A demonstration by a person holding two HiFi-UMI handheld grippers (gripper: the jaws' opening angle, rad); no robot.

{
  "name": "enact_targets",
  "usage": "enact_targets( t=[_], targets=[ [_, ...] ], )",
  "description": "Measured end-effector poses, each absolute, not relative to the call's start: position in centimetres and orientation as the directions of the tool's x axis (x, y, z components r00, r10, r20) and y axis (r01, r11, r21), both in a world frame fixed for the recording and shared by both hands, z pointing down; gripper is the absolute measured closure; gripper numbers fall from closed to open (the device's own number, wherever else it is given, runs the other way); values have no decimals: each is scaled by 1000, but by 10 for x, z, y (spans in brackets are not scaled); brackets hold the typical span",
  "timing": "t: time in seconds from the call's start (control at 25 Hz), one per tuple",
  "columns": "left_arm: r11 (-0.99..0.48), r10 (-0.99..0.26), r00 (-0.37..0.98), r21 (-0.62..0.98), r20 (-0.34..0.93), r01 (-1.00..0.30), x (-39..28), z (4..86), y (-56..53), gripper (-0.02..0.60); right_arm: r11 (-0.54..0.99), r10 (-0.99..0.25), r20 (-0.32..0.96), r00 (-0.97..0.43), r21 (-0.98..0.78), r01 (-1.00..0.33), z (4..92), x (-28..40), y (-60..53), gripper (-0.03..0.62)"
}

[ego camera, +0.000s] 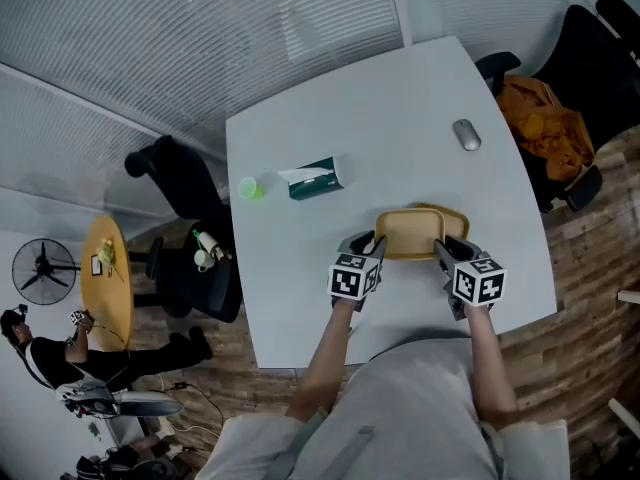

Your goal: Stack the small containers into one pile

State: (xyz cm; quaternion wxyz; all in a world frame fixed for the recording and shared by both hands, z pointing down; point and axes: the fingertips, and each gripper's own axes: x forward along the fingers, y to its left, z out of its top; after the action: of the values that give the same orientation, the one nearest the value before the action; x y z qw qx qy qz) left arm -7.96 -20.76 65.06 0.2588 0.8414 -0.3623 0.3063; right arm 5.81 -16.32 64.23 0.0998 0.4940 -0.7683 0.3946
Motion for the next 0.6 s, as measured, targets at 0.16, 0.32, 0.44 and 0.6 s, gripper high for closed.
enact_targets(
  t=[0.16, 0.32, 0.44, 0.6],
  targets=[
    [-653, -422, 561, 190, 713, -733, -57, 648, -217, 468, 165, -706, 532, -468, -519, -839, 642, 75, -160, 500],
    [-695, -386, 569, 178, 726, -697, -36, 650, -223, 466, 132, -715, 531, -454, -535, -835, 647, 87, -149, 500],
    [-712, -357, 569, 178, 741, -679, -23, 657, -228, 466, 111, -712, 540, -448, -544, -832, 656, 95, -146, 500],
    [-721, -319, 567, 194, 760, -665, -10, 669, -229, 466, 69, -718, 548, -430, -559, -826, 664, 106, -145, 500]
  ],
)
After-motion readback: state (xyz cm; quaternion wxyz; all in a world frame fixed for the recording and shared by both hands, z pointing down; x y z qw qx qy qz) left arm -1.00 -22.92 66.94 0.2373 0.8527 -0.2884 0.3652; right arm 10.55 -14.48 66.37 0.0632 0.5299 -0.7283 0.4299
